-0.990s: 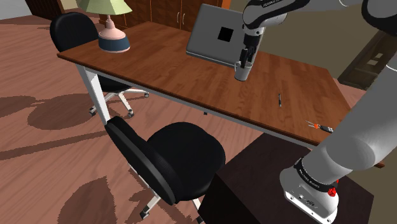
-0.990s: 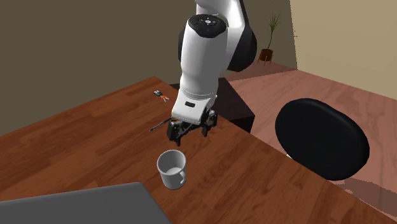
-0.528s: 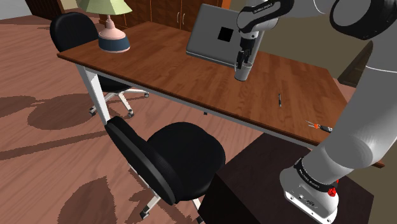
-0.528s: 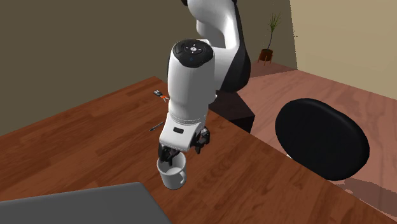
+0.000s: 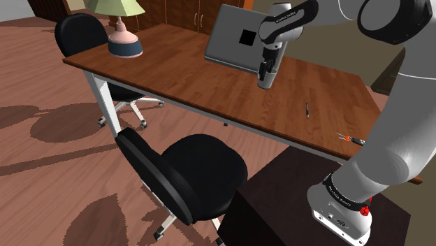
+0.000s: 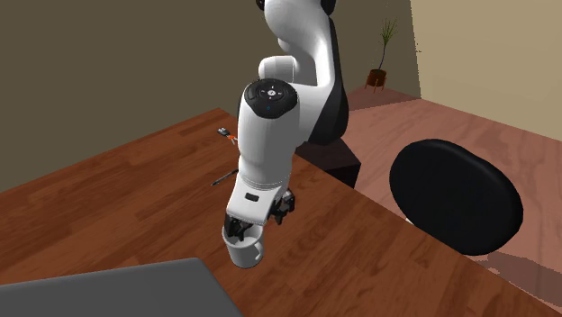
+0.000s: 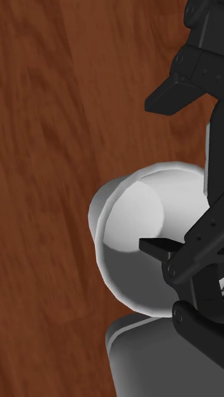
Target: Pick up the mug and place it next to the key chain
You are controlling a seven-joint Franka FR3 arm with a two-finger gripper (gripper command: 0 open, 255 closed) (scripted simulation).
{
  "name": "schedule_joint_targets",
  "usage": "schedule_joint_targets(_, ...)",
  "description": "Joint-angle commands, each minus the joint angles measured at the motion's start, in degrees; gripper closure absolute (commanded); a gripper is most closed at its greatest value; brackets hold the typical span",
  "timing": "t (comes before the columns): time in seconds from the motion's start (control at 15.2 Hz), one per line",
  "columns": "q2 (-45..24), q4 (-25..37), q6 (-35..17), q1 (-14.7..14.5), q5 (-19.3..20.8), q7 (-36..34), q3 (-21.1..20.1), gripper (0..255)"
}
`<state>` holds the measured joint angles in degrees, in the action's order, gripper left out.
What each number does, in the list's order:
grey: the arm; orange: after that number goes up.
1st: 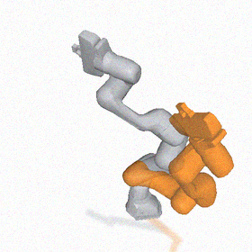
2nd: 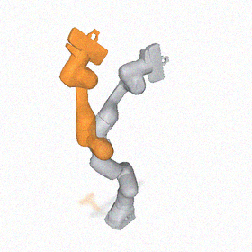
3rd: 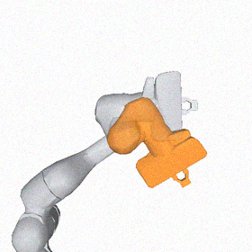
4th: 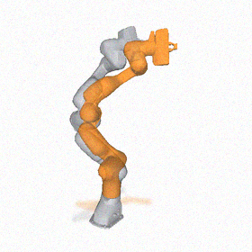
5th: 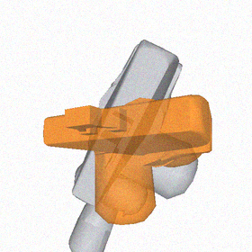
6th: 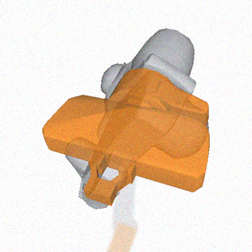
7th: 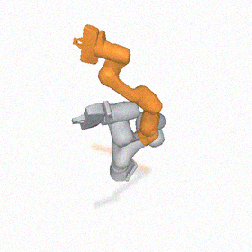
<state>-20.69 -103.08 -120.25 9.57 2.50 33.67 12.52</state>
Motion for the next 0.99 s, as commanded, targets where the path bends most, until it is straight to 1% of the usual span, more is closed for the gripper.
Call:
schedule_joint_targets(0.0,-0.05,0.01,-0.06,0.00,-0.01,0.00,-0.01,0)
schedule_joint_targets(0.2,-0.04,0.01,-0.05,0.00,-0.01,0.00,0.00,0)
schedule_joint_targets(0.26,-0.04,0.01,-0.05,0.00,-0.01,0.00,0.00,255)
schedule_joint_targets(0.86,-0.05,0.01,-0.06,0.00,-0.01,0.00,-0.01,255)
schedule_joint_targets(0.92,0.30,0.31,0.59,-0.02,0.05,0.02,0.02,255)
